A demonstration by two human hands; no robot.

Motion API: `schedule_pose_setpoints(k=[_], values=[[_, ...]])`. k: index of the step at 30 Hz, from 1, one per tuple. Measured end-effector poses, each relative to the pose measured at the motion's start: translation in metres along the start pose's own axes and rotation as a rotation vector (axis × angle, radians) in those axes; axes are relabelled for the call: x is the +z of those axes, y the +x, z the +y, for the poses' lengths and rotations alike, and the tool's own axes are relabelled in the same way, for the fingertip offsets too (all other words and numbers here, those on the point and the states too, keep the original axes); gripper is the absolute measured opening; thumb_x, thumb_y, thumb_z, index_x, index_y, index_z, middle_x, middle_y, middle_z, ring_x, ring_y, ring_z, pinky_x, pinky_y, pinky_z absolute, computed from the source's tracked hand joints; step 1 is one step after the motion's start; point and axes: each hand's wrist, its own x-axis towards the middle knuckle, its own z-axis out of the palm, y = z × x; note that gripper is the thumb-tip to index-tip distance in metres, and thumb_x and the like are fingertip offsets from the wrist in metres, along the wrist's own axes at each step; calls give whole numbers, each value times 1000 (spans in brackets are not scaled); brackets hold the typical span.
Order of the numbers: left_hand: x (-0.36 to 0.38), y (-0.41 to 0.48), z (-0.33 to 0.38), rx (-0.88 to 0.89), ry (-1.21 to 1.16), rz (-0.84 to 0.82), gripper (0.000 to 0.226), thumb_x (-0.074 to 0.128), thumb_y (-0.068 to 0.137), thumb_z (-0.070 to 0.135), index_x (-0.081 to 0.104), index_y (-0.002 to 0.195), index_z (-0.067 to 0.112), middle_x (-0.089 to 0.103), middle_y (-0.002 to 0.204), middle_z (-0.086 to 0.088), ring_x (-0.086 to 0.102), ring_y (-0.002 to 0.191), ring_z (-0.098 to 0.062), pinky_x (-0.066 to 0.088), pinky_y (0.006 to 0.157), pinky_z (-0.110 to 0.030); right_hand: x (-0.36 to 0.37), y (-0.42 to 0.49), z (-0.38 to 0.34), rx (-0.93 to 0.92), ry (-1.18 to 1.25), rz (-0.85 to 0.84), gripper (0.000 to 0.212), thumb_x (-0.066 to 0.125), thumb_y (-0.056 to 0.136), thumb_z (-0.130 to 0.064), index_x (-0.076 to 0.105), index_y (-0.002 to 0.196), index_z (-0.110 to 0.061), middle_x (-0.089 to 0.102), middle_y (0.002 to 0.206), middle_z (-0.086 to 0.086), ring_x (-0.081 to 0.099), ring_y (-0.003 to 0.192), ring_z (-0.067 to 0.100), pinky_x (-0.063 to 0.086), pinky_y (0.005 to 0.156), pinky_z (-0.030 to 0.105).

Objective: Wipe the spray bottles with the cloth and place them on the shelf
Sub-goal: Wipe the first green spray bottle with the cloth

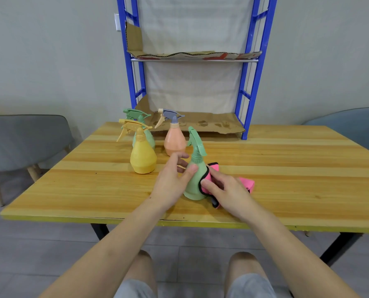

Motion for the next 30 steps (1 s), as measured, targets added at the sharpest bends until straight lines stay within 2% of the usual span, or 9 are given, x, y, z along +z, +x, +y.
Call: schedule_pose_setpoints(k=[3,6,8,12,14,18,23,26,30], values=[[-2,2,1,19,-4,-34,28,63,101,39,60,127,31,67,119,14,64,108,-8,56,94,-38,2,-8,-2,-16,-10,36,67,66,99,-43,37,158,-39,70,100,-17,62,91,3,48,83,23],[-3,5,0,64,59,-40,31,60,104,33,63,133,25,62,125,5,60,106,-2,49,92,-20,8,-5,-9,-48,150,38,75,70,98,-29,31,160,-43,60,136,-23,58,118,-3,46,99,21],[-3,6,1,82,126,-34,33,58,104,31,64,136,23,56,123,2,56,102,-1,41,86,-12,8,-1,-13,-66,197,34,75,69,99,-27,29,160,-45,57,145,-22,57,125,-2,47,101,22],[-4,4,3,81,162,-19,33,57,105,31,64,136,23,59,121,5,58,102,-7,43,89,-22,9,4,-11,-42,73,37,62,58,103,-41,32,160,-42,67,118,-18,61,99,3,45,83,22],[-3,2,6,66,150,9,35,57,103,38,61,137,29,62,121,9,62,103,-7,50,89,-29,9,3,-8,-12,7,41,58,52,104,-50,35,159,-40,69,108,-13,65,98,12,46,81,26],[3,-1,10,40,152,66,37,61,98,50,53,133,37,66,111,16,66,102,-9,57,86,-40,8,1,-6,3,-105,44,63,48,103,-57,36,160,-32,74,115,0,67,103,18,49,83,29],[3,3,9,29,154,41,32,58,101,45,59,132,34,68,117,13,66,107,-13,55,94,-47,7,-6,-12,-46,-31,59,69,65,100,-39,33,161,-33,66,130,-12,56,110,5,40,86,11],[6,3,7,20,104,19,35,55,103,44,59,135,31,67,126,13,64,115,-12,54,99,-48,7,-1,-18,-50,36,60,73,66,100,-35,28,162,-37,61,138,-16,56,119,3,43,94,15],[13,4,12,11,131,52,45,51,98,59,62,132,30,67,124,10,63,114,-13,53,99,-46,11,1,-18,-17,-1,65,64,58,104,-38,29,162,-37,55,91,-28,53,83,-5,37,71,9]])
